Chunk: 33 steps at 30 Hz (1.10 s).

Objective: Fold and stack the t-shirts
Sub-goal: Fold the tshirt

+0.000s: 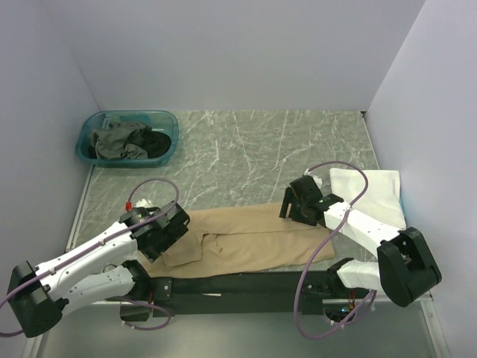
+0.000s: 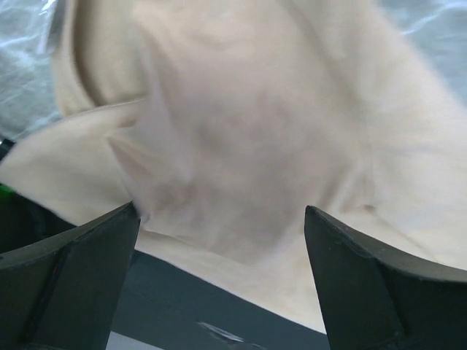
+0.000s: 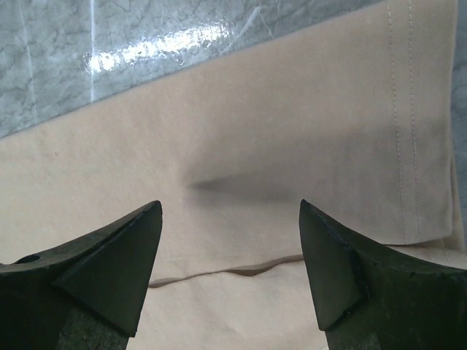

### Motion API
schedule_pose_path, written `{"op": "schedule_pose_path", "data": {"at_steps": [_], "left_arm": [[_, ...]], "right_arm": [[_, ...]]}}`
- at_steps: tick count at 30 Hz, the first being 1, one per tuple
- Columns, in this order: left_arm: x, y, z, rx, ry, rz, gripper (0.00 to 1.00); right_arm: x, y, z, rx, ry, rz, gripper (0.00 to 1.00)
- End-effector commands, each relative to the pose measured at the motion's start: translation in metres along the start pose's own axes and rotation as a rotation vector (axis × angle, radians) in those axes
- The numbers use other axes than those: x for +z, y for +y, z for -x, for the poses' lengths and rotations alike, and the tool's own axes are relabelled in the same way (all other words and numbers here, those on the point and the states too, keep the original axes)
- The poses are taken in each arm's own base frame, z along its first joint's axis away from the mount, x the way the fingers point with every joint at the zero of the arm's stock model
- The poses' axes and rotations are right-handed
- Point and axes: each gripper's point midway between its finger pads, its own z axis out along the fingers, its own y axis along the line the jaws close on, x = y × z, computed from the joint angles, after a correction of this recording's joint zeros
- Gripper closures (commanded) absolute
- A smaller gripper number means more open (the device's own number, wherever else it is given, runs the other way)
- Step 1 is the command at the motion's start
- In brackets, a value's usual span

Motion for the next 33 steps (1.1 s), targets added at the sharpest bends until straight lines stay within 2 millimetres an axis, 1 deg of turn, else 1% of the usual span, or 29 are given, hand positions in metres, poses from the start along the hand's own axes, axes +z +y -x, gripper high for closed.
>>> {"op": "schedule_pose_path", "data": {"at_steps": [1,2,4,6,7,9,12,14,15,16,18,19,20,23,24,25,26,28,30,33], "left_arm": [[-0.019,-0.038,0.019,-0.008,-0.06,-0.111,0.01],[-0.028,-0.05,0.023,0.001,-0.067,-0.151,0.01],[-0.036,-0.063,0.028,0.012,-0.08,-0.169,0.01],[-0.038,-0.069,0.031,0.039,-0.097,-0.175,0.01],[-0.041,-0.076,0.033,0.046,-0.103,-0.181,0.01],[-0.042,-0.085,0.036,0.046,-0.117,-0.201,0.01],[-0.036,-0.094,0.032,0.062,-0.113,-0.229,0.01],[-0.02,-0.096,0.024,0.071,-0.098,-0.23,0.0],[-0.015,-0.094,0.016,0.08,-0.059,-0.225,0.01],[-0.001,-0.088,0.012,0.082,-0.043,-0.187,0.01],[0.011,-0.079,0.006,0.08,-0.015,-0.147,0.01],[0.023,-0.072,0.005,0.064,-0.014,-0.119,0.01],[0.029,-0.069,0.005,0.054,-0.016,-0.112,0.01],[0.052,-0.068,0.006,0.009,0.002,-0.127,0.0],[0.061,-0.062,0.003,0.003,0.022,-0.112,0.0],[0.066,-0.063,0.004,-0.021,0.047,-0.117,0.0],[0.069,-0.073,0.006,-0.024,0.044,-0.16,0.01],[0.078,-0.078,0.006,-0.022,0.06,-0.164,0.01],[0.084,-0.091,0.01,-0.024,0.054,-0.185,0.01],[0.099,-0.106,0.018,0.006,0.029,-0.134,0.0]], "right_arm": [[-0.005,-0.001,0.009,-0.002,-0.031,-0.006,0.18],[-0.005,-0.001,0.009,-0.002,-0.033,-0.002,0.18],[-0.007,0.0,0.01,0.001,-0.04,0.003,0.18],[-0.009,-0.001,0.011,-0.001,-0.044,0.003,0.18],[-0.009,-0.003,0.011,-0.004,-0.044,-0.007,0.18],[-0.008,-0.004,0.01,-0.002,-0.043,-0.013,0.18],[-0.006,-0.003,0.009,0.0,-0.038,-0.005,0.18],[-0.005,-0.003,0.007,-0.006,-0.031,-0.007,0.18],[-0.005,-0.003,0.007,-0.009,-0.03,-0.009,0.18],[-0.004,-0.004,0.007,-0.013,-0.029,-0.013,0.18],[-0.002,-0.006,0.007,-0.009,-0.025,-0.02,0.18],[-0.001,-0.005,0.008,-0.009,-0.027,-0.01,0.18],[0.001,-0.003,0.006,-0.009,-0.015,-0.003,0.18],[0.007,-0.002,0.001,-0.02,0.011,0.005,0.18],[0.008,-0.001,0.0,-0.024,0.016,0.011,0.18],[0.009,-0.002,-0.001,-0.022,0.02,0.008,0.18],[0.011,-0.002,-0.003,-0.026,0.028,0.005,0.18],[0.012,-0.002,-0.004,-0.03,0.037,0.01,0.18],[0.012,-0.001,-0.006,-0.032,0.043,0.019,0.18],[0.013,0.0,-0.009,-0.036,0.054,0.028,0.18]]}}
